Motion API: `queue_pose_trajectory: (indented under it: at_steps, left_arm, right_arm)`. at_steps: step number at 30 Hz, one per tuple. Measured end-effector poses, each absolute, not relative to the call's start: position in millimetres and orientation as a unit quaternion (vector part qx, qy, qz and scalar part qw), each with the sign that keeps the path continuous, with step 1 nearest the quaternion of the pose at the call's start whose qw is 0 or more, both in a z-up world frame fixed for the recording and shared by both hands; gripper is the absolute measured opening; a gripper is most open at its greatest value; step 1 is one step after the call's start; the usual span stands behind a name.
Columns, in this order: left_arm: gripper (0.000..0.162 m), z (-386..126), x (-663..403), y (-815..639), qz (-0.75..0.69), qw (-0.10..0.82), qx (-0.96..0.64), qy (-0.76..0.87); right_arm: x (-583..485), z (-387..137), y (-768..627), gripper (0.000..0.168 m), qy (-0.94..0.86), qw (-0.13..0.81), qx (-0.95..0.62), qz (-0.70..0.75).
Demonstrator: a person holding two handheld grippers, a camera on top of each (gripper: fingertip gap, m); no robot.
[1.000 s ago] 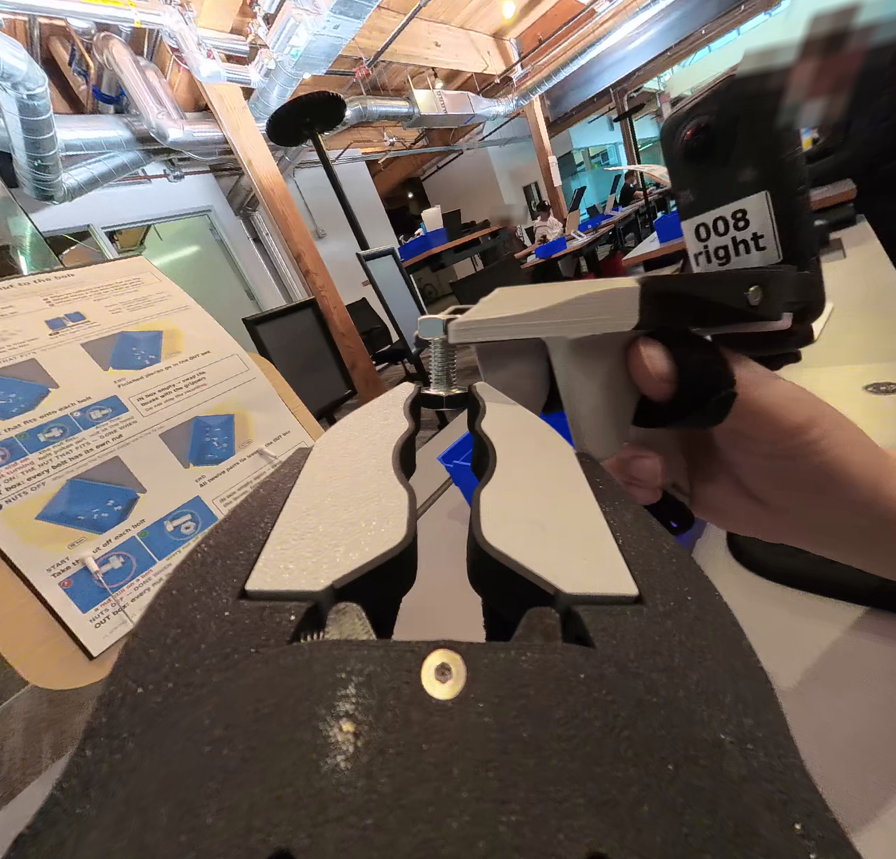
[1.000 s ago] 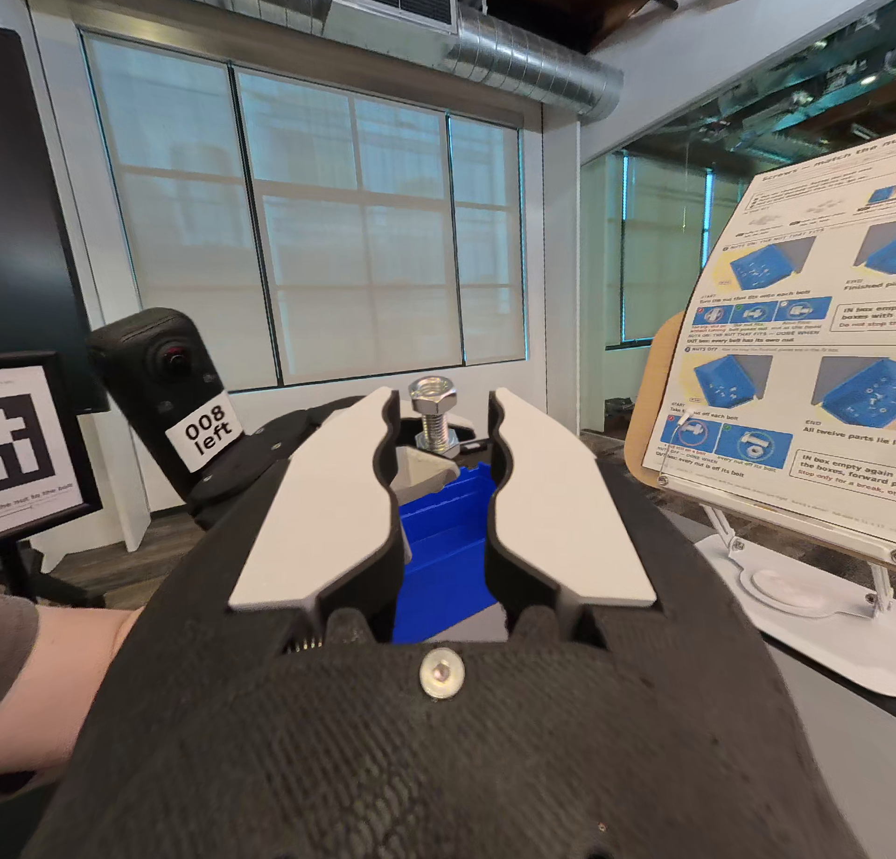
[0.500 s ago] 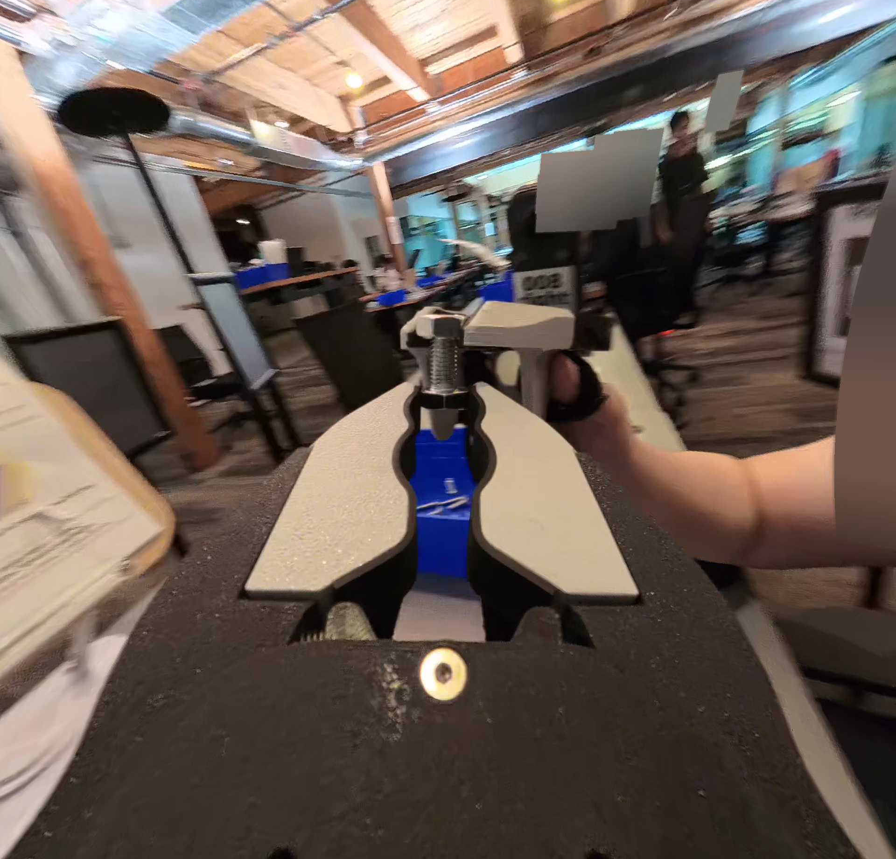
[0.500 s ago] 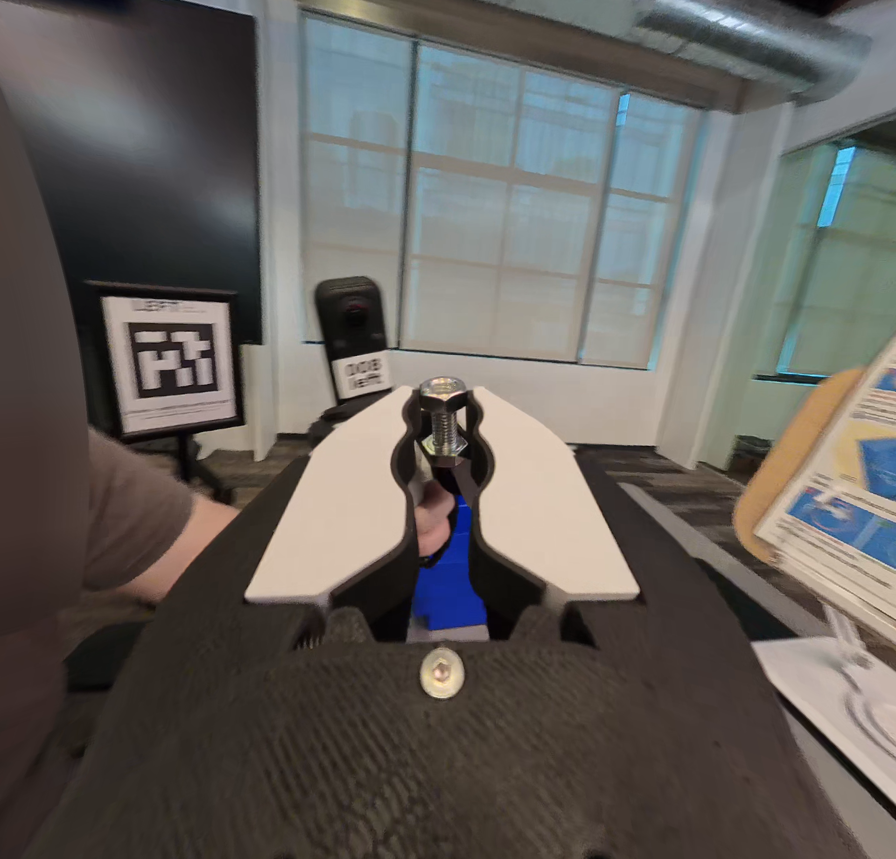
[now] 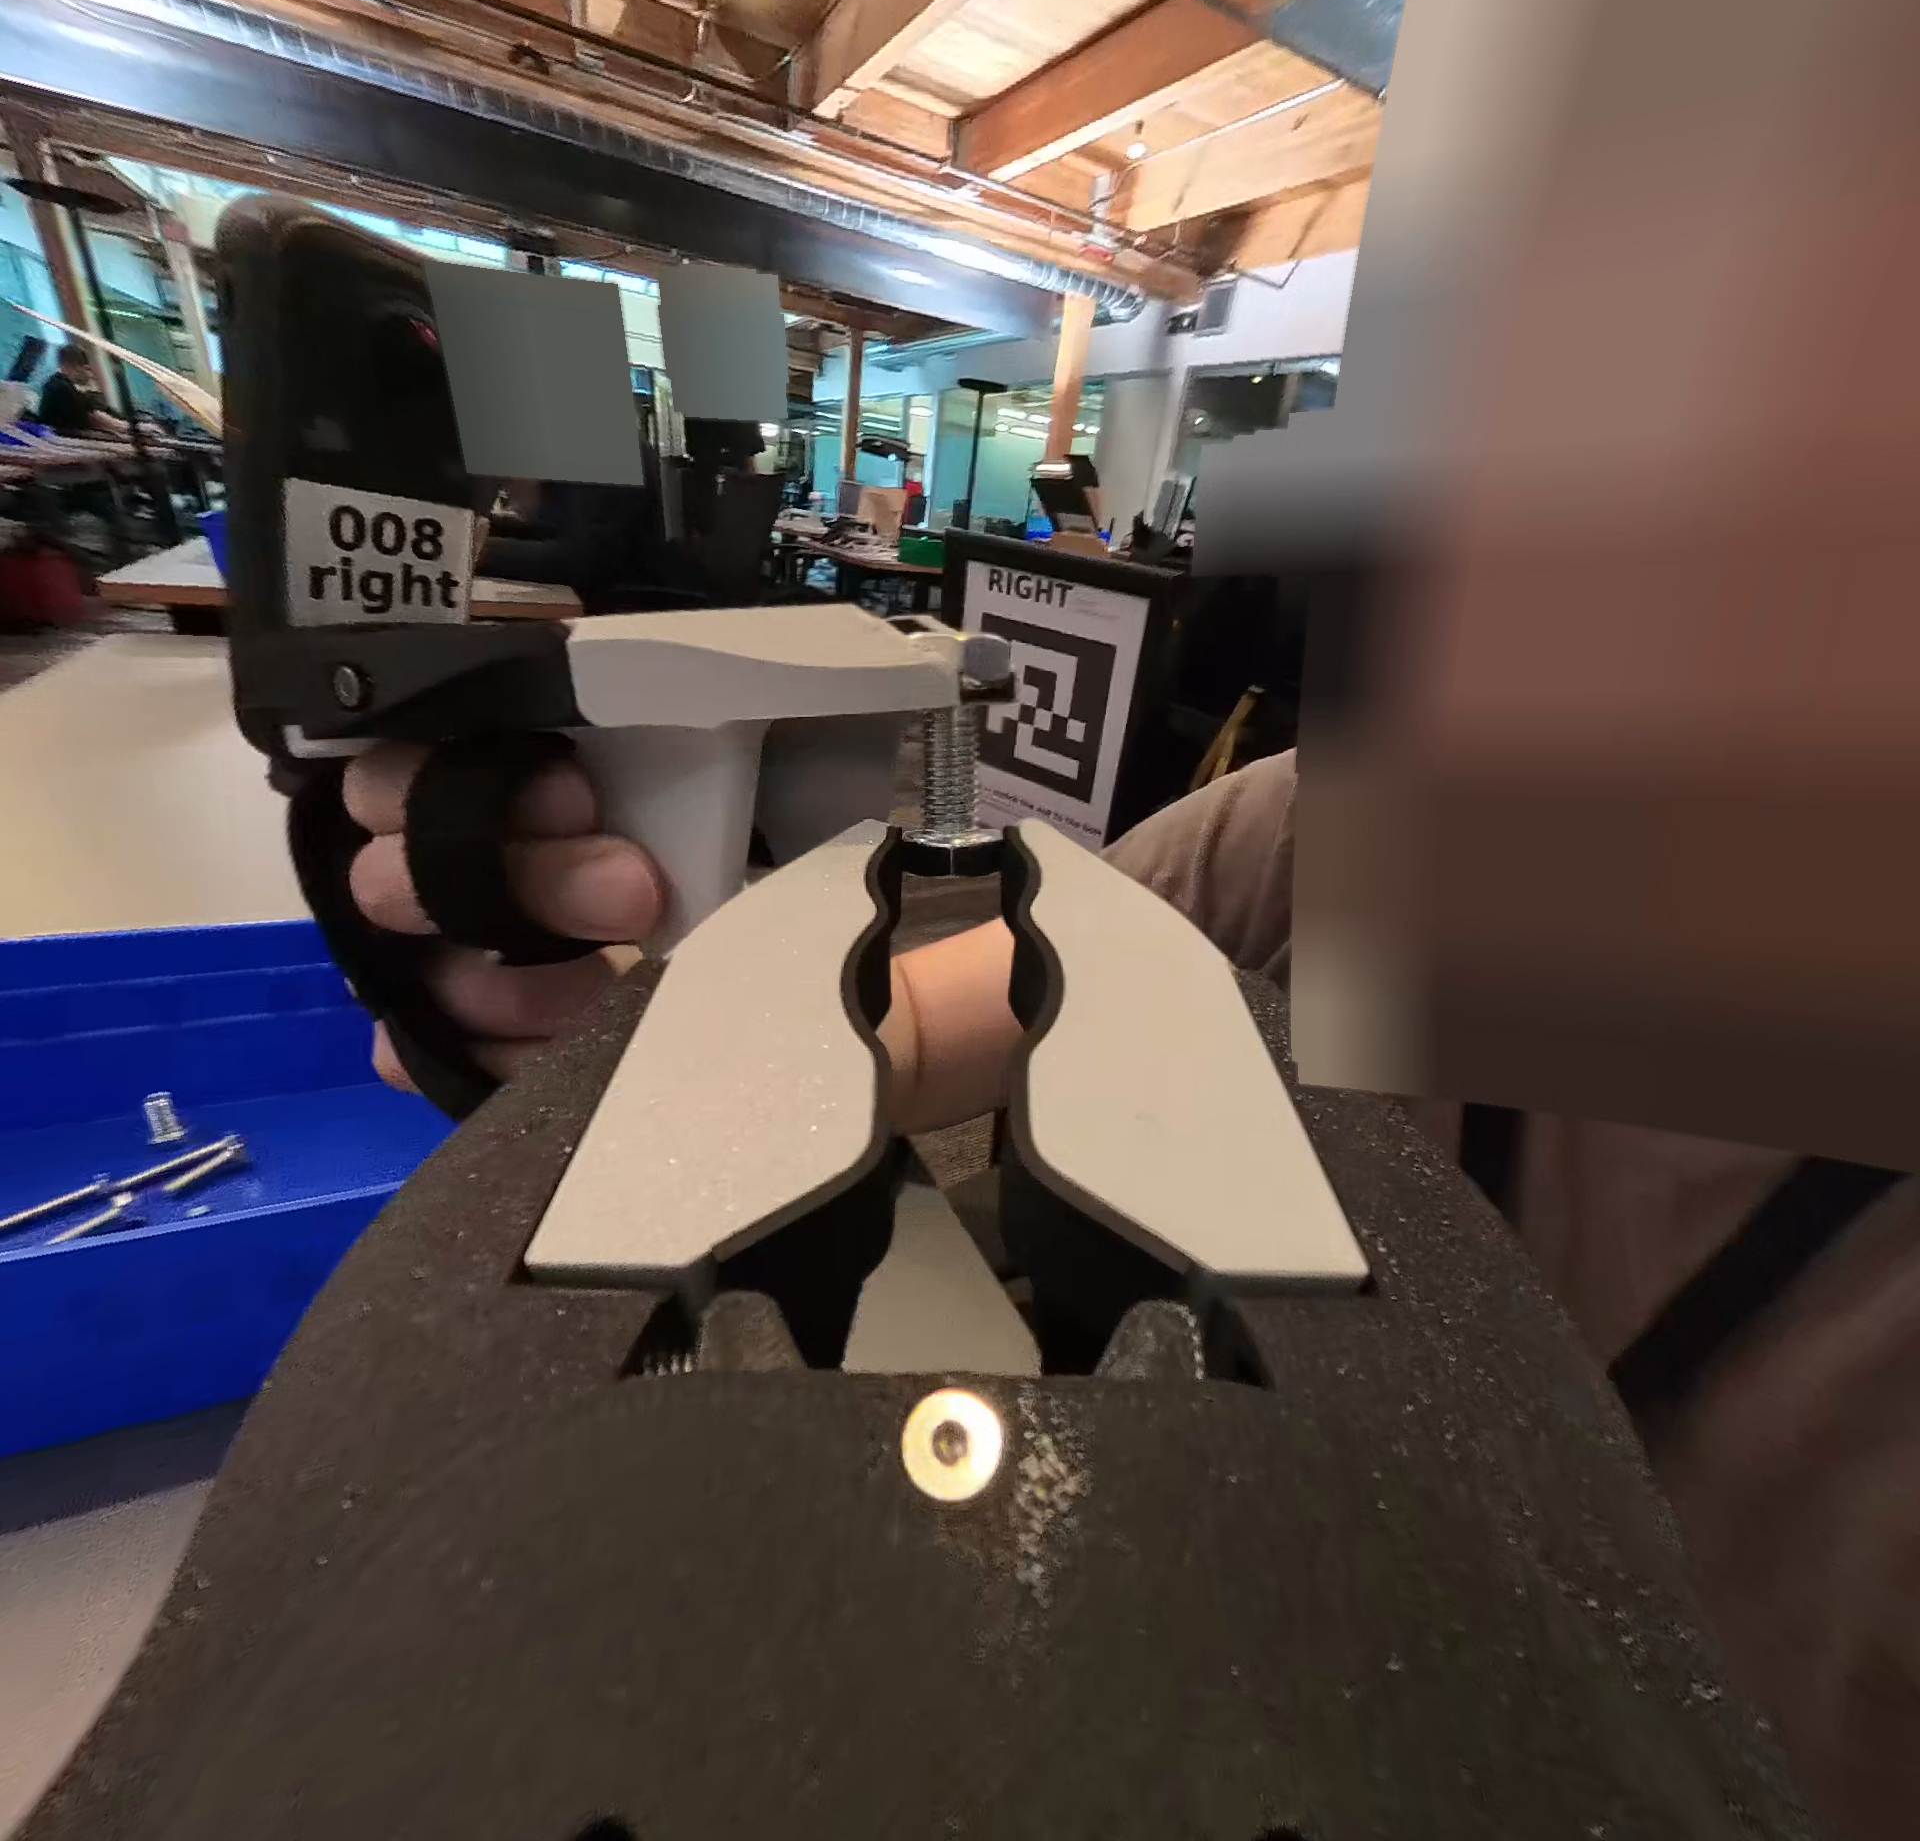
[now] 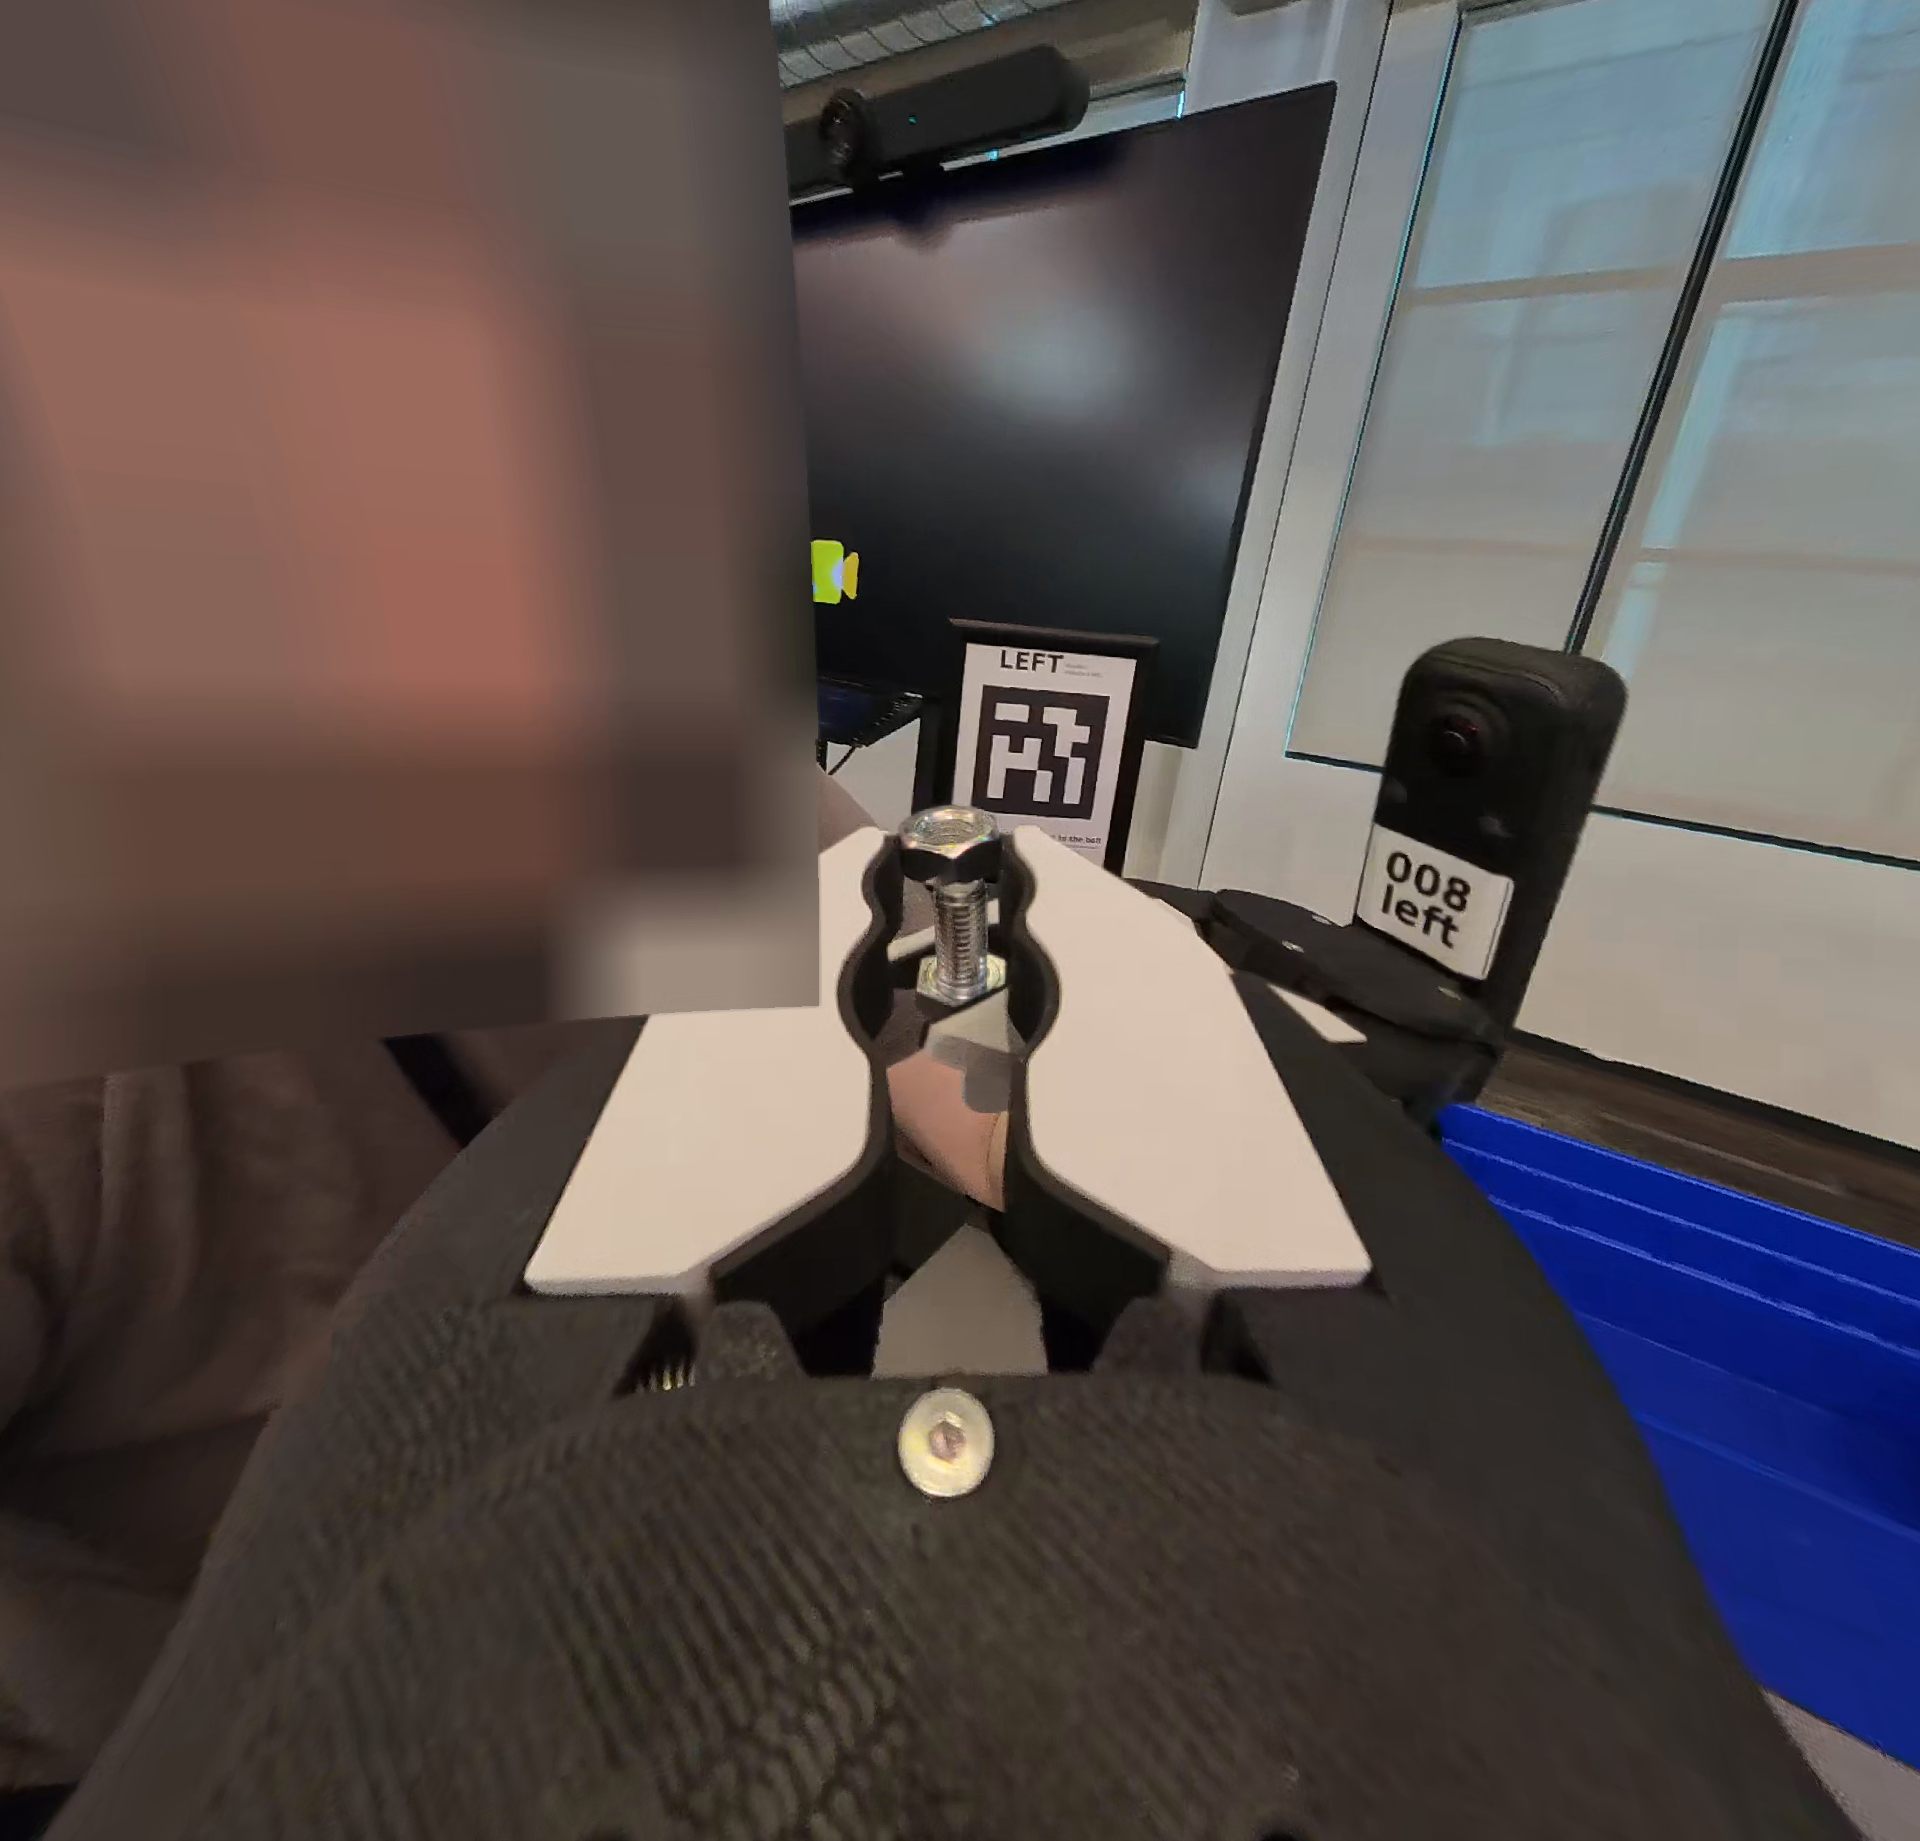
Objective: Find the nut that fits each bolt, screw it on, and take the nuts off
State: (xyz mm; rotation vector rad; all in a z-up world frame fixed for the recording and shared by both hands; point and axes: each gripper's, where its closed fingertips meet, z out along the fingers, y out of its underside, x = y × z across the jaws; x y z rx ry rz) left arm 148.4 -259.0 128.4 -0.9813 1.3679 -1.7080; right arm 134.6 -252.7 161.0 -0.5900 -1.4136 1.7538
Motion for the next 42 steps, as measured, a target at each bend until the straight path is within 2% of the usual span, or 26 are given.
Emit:
queue_pose_trajectory:
  at_steps: [5,7,9,13,17,21,25,32,35,36,38,42]
  left_arm:
    - [0.018,125.4,149.4,-246.2,-0.641,0.389,-0.401,0.526]
    - [0.018,130.7,144.3,-241.5,-0.635,0.404,-0.404,0.52]
    - [0.018,133.9,139.8,-233.1,-0.612,0.429,-0.419,0.516]
    - [0.018,141.8,130.6,-229.2,-0.589,0.455,-0.418,0.52]
    - [0.018,144.8,125.0,-223.4,-0.577,0.471,-0.422,0.517]
    - [0.018,146.2,122.7,-221.4,-0.576,0.475,-0.423,0.514]
    - [0.018,142.8,124.2,-218.4,-0.571,0.474,-0.43,0.514]
    - [0.018,138.6,127.4,-216.8,-0.571,0.469,-0.435,0.515]
    - [0.018,138.0,127.2,-215.0,-0.569,0.468,-0.44,0.513]
    - [0.018,137.9,126.8,-214.0,-0.567,0.47,-0.442,0.512]
    - [0.018,137.8,126.1,-212.5,-0.561,0.474,-0.444,0.513]
    - [0.018,134.0,128.8,-202.0,-0.534,0.497,-0.46,0.506]
  right_arm:
    - [138.8,166.2,-237.1,0.019,-0.551,0.429,-0.271,0.663]
    - [154.0,166.3,-213.7,0.019,-0.561,0.478,-0.335,0.587]
    - [191.1,147.6,-158.5,0.018,-0.553,0.535,-0.47,0.432]
    - [309.4,30.8,-72.2,0.019,-0.492,0.405,-0.746,0.193]
    - [361.1,-56.2,-40.4,0.02,-0.435,0.279,-0.842,0.154]
    - [370.8,-107.0,-32.3,0.02,-0.443,0.188,-0.87,0.104]
    - [356.9,-127.3,-30.6,0.02,-0.467,0.162,-0.862,0.112]
    - [338.8,-133.8,-29.3,0.021,-0.491,0.17,-0.843,0.137]
    - [341.6,-123.2,-28.0,0.032,-0.467,0.182,-0.853,0.146]
    - [343.3,-109.5,-26.6,0.039,-0.457,0.204,-0.853,0.15]
    - [347.1,-68.4,-26.3,0.042,-0.44,0.271,-0.843,0.151]
    - [325.4,50.6,-48.4,0.038,-0.45,0.481,-0.739,0.145]
